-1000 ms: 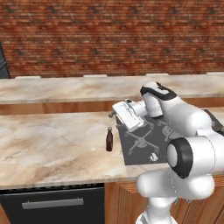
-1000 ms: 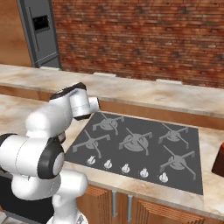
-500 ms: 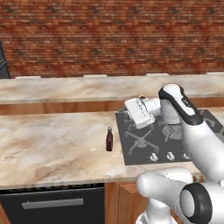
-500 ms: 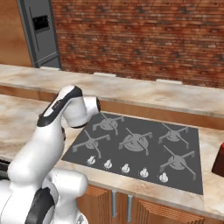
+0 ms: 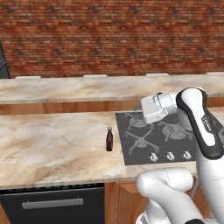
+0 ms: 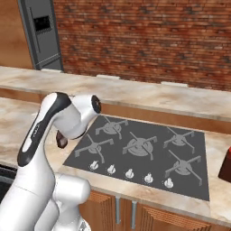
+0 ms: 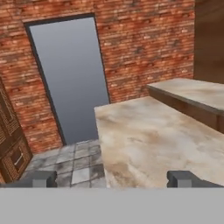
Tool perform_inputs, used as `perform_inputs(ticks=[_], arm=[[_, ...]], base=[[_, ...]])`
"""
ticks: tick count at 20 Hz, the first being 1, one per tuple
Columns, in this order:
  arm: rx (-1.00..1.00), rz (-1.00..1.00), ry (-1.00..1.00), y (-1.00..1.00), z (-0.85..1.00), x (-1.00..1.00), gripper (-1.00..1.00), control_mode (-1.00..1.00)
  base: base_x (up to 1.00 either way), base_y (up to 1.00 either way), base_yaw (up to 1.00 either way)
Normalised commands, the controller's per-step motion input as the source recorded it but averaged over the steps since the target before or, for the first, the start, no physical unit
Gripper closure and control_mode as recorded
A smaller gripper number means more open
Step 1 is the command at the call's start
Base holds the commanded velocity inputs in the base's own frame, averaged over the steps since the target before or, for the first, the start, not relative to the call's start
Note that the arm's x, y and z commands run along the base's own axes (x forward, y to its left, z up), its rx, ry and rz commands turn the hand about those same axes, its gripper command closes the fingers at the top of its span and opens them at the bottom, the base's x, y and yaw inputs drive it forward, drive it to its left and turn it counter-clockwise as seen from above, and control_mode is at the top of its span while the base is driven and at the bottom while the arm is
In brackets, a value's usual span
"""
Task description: Collect the paprika, ketchup, and shaker from the cabinet and place them next to the stove.
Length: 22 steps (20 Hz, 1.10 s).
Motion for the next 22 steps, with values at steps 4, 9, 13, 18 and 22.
perform_inputs(ticks=[4, 9, 13, 18, 22], arm=[[-0.15, -0.31, 0.14, -0.32, 0.18, -0.51, -1.00, -1.00], [-0.17, -0.36, 0.08, -0.31, 0.05, -0.49, -1.00, -1.00], [-0.19, -0.37, 0.06, -0.30, 0.04, -0.47, -1.00, -1.00], [-0.18, -0.37, 0.06, -0.27, 0.01, -0.49, -1.00, -1.00], [-0.17, -0.35, 0.03, -0.23, -0.03, -0.53, -1.00, -1.00]], base=[[0.00, 0.00, 0.00], [0.00, 0.00, 0.00], [0.00, 0.00, 0.00], [0.00, 0.00, 0.00], [0.00, 0.00, 0.00]])
